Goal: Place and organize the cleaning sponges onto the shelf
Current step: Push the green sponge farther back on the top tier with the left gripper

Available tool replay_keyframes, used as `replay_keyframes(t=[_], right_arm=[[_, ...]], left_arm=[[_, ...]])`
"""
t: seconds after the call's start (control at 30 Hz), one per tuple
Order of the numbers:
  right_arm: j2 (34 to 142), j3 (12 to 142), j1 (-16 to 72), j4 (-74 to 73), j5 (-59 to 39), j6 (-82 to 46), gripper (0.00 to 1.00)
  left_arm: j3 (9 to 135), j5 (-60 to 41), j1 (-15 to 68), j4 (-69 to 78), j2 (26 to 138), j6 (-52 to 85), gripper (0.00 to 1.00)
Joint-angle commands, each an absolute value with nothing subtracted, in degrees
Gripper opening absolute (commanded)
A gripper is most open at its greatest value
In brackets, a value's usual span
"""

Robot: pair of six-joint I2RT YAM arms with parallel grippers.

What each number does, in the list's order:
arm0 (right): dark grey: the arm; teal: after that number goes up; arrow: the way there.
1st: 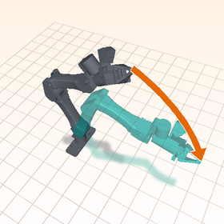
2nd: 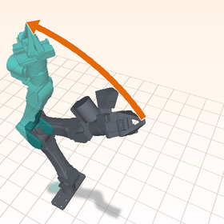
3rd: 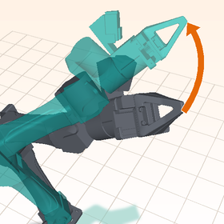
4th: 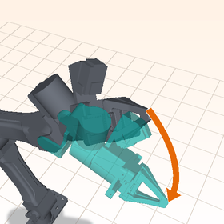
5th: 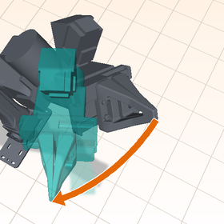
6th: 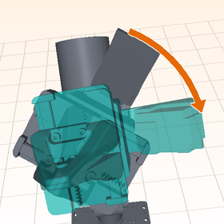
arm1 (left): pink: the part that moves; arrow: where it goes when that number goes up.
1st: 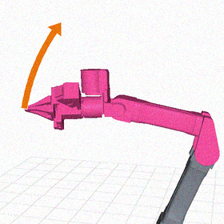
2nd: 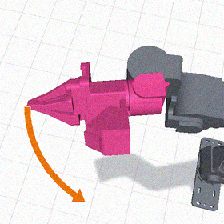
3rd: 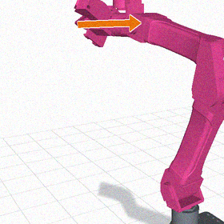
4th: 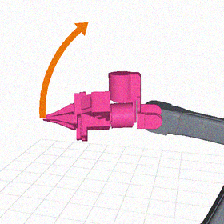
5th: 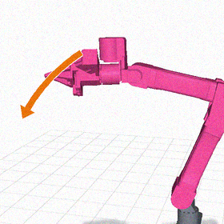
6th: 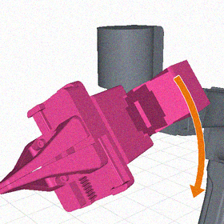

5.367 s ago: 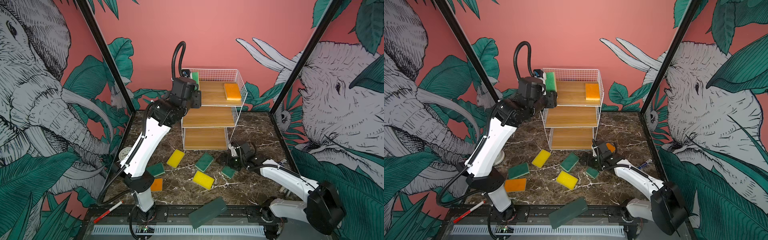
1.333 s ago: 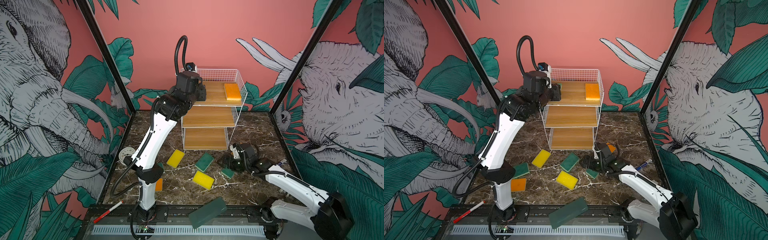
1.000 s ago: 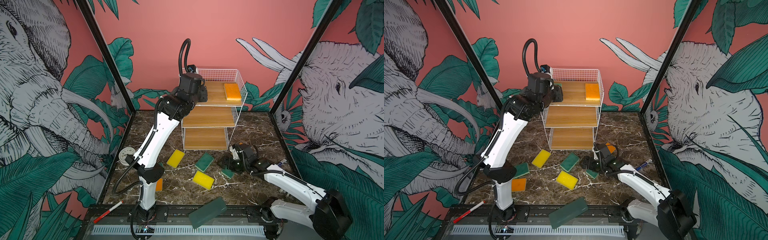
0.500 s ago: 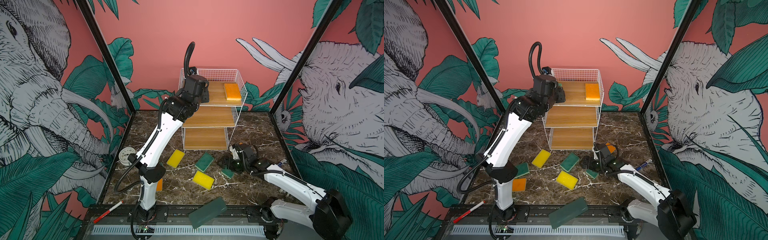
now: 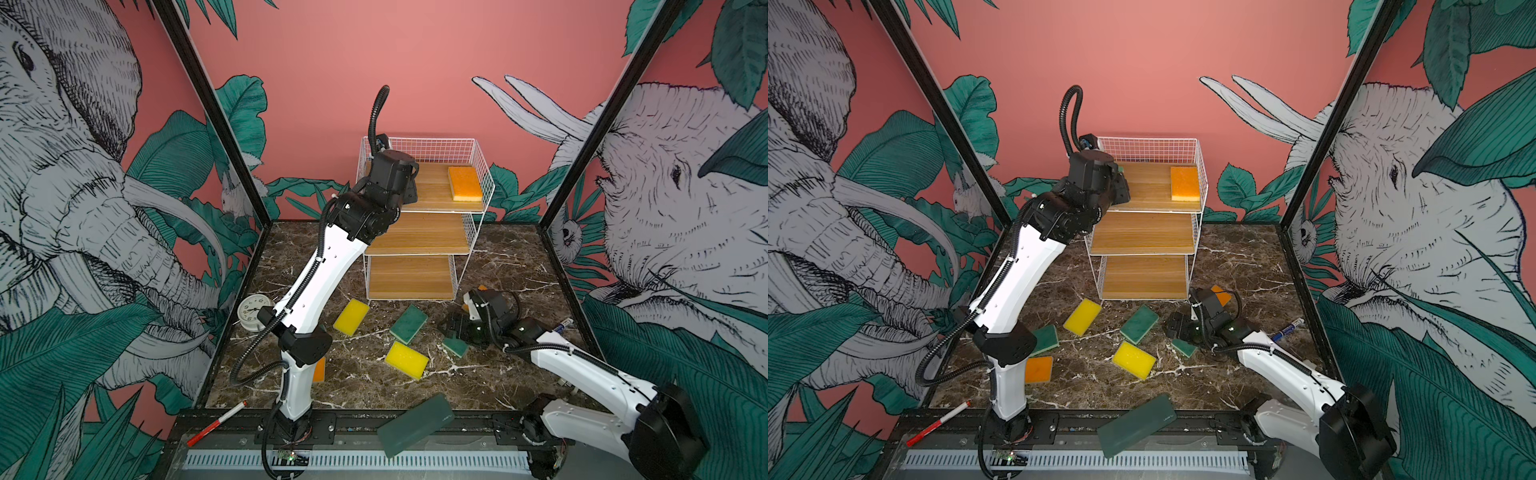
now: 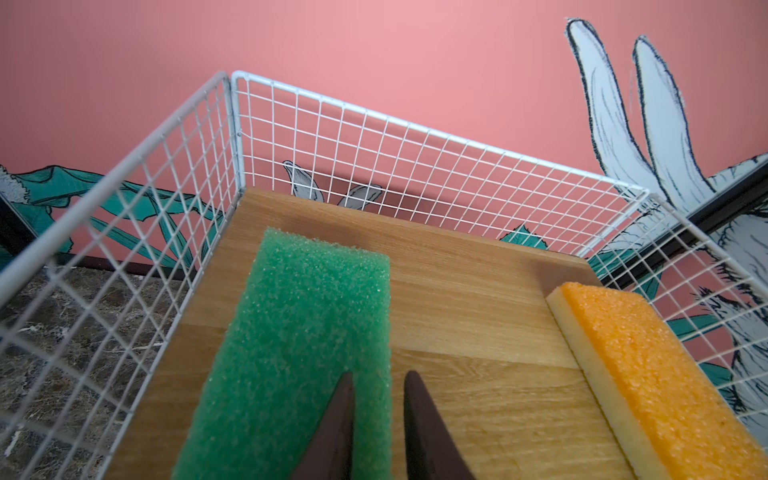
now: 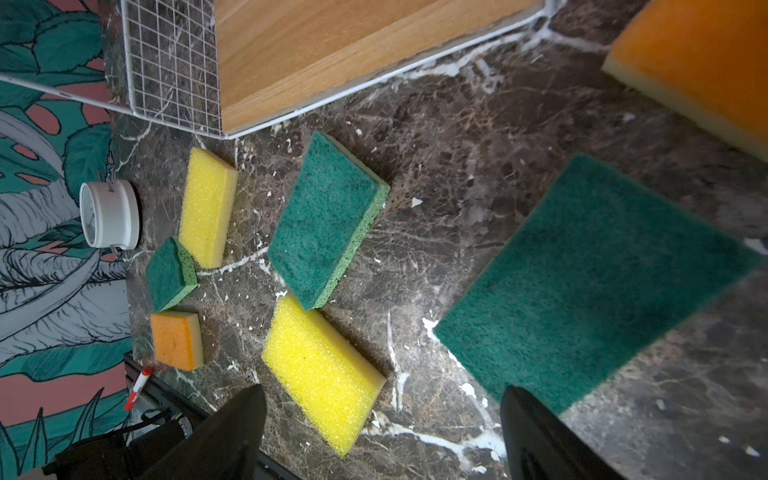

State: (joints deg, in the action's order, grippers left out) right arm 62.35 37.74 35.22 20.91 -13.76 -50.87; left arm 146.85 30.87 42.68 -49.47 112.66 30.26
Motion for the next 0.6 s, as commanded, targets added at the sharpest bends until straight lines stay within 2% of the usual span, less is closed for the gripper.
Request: replay_keyframes(t=[0.0, 0.57], right_arm=[[60.08, 37.33, 35.16, 21.80, -11.29, -52.21, 0.91], [62.05, 39.98, 35.07, 22.77, -13.59, -51.64, 0.91]], left_arm=[[146.40, 33.48, 42.87, -51.62, 113.24, 32.15, 0.24], [145.22, 38.13, 42.87, -55.30, 112.15, 32.41, 0.23]])
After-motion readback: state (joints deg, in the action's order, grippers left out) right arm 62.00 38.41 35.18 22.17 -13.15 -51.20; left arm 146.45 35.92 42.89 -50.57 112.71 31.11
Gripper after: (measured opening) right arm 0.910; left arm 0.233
